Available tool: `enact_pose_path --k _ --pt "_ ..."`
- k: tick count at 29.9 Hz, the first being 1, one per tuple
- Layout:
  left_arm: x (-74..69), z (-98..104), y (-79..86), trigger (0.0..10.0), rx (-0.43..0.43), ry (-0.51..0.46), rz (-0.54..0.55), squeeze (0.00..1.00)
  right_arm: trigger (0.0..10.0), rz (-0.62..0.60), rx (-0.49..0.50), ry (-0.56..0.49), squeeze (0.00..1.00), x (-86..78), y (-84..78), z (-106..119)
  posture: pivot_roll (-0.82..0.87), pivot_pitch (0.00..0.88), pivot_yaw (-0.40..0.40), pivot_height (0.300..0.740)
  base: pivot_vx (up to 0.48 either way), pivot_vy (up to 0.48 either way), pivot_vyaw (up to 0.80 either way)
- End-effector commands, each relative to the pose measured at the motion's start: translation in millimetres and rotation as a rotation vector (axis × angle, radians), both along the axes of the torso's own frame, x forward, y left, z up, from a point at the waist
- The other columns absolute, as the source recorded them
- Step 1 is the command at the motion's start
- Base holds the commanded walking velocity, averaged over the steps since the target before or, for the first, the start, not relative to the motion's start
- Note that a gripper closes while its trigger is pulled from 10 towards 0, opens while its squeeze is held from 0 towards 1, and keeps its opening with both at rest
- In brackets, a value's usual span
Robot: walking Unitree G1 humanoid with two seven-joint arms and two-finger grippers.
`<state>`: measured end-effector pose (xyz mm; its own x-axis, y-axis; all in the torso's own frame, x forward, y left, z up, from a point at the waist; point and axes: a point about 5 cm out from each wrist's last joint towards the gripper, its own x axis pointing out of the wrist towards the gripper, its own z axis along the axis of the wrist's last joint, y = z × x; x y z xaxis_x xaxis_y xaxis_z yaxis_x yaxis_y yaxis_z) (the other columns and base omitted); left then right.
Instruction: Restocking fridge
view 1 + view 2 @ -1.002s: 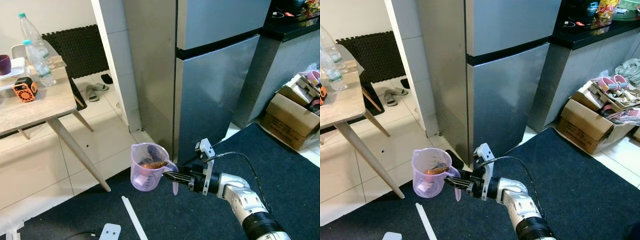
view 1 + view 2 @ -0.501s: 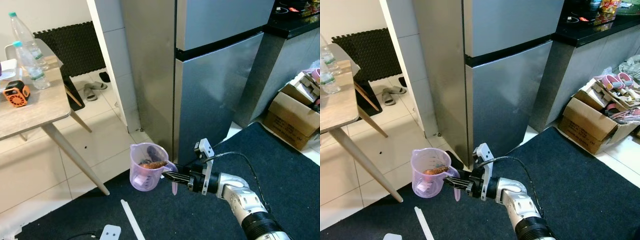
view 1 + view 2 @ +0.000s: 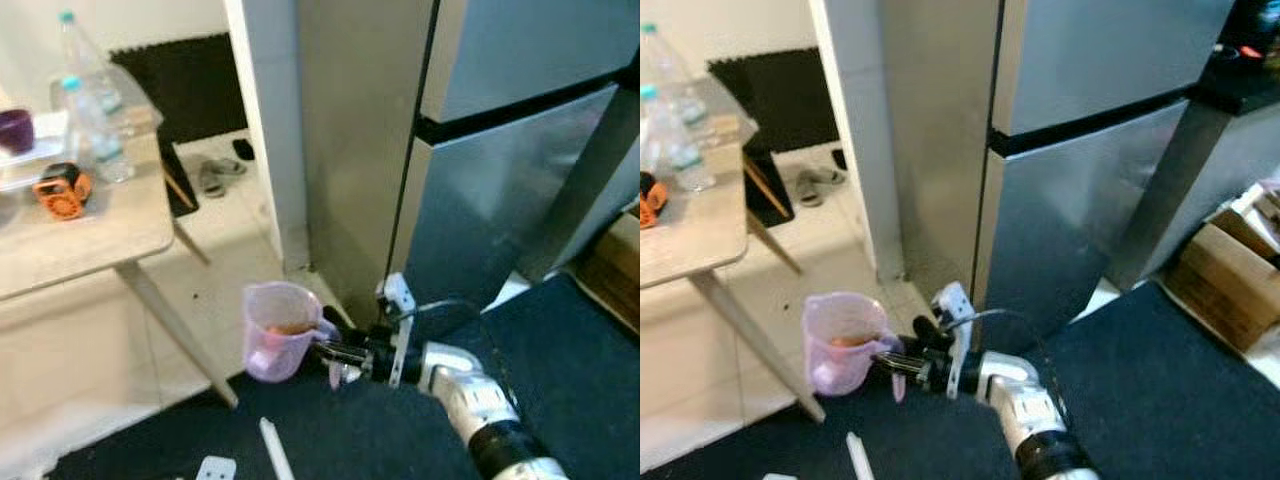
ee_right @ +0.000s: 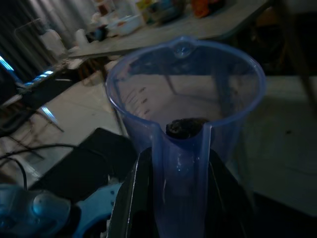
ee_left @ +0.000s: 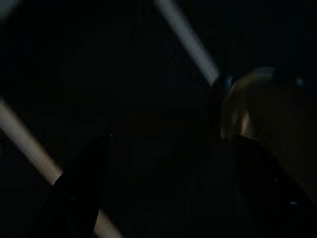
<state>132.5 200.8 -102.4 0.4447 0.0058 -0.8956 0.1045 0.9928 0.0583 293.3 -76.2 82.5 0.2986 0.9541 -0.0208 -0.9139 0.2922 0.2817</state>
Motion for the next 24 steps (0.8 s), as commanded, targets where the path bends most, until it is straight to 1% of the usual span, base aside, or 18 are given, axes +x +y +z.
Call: enact_pose_path --k 1,11,15,19,24 --pt "-6.4 -2.3 -1.2 10.0 0.000 0.018 0.000 0.00 10.0 -0.013 0.009 0.005 0.00 0.1 -3.1 -0.7 0.01 0.000 0.035 0.740 0.416 0.000 0.00" --pt "-6.4 -2.3 -1.2 10.0 -0.001 0.017 0.003 0.00 10.0 -0.014 0.006 0.002 0.00 1.1 -3.4 0.0 0.01 0.000 0.033 0.740 0.398 0.000 0.00" --pt "-6.1 -2.1 -0.3 10.0 0.009 0.015 0.009 0.00 10.0 -0.027 0.016 0.012 0.00 2.8 -4.6 0.9 0.01 0.000 0.033 0.740 0.000 0.000 0.00" --pt "-6.5 -2.0 1.4 10.0 0.010 0.016 0.009 0.00 10.0 -0.015 -0.007 0.021 0.00 2.3 -4.3 -1.0 0.01 0.000 0.031 0.740 0.000 0.000 -0.65" --pt "-7.3 -1.9 3.0 10.0 0.012 0.018 0.007 0.00 10.0 -0.011 -0.014 0.021 0.00 2.0 -4.3 -1.6 0.01 0.000 0.031 0.740 0.000 0.000 -0.65"
